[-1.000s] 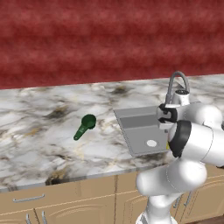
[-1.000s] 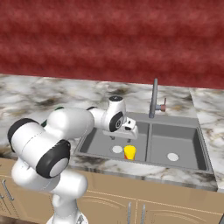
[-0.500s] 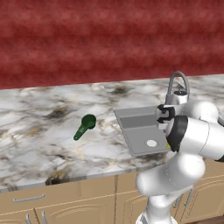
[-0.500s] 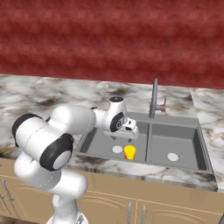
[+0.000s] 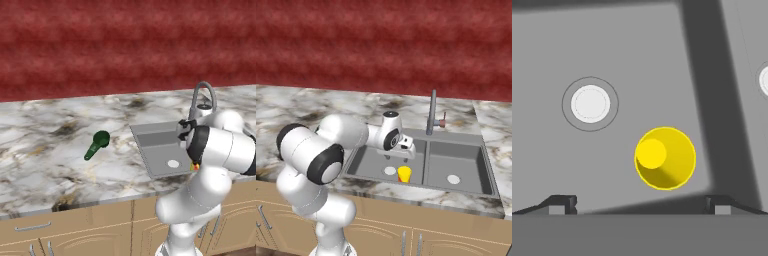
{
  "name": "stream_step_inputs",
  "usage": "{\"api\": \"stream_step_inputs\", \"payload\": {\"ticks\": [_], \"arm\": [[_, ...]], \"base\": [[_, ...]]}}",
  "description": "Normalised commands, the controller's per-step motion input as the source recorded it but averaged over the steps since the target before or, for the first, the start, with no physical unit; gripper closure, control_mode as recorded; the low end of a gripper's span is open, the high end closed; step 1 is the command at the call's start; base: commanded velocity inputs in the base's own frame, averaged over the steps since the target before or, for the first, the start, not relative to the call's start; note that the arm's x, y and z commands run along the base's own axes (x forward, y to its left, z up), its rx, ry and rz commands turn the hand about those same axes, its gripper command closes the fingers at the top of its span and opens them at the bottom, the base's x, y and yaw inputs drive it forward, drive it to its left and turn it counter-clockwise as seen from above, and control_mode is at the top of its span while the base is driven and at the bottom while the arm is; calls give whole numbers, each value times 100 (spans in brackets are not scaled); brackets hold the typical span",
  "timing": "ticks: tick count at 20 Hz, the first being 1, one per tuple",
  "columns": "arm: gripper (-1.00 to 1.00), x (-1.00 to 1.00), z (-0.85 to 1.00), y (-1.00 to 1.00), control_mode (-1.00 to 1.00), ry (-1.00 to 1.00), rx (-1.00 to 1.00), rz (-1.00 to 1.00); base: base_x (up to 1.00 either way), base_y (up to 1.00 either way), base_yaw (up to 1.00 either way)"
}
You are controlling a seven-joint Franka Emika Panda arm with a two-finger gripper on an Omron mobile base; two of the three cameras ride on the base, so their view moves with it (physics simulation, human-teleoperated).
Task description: Move any existing items from the left basin to the right basin for drying. Then move the measuring cup from the counter to the left basin of the sink for washing.
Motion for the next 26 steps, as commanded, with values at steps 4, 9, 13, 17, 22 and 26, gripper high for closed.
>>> {"api": "stream_step_inputs", "payload": {"ticks": [4, 9, 13, 17, 22, 26], "arm": [[-100, 15, -14, -5, -100, 0, 0, 0], [-100, 15, -14, -5, -100, 0, 0, 0], [-100, 5, -13, -4, -100, 0, 0, 0], [-100, 0, -12, 0, -100, 0, 0, 0], [-100, 0, -13, 0, -100, 0, 0, 0], [-100, 0, -16, 0, -100, 0, 0, 0]], "base": [[0, 0, 0], [0, 0, 0], [0, 0, 0], [0, 0, 0], [0, 0, 0], [0, 0, 0]]}}
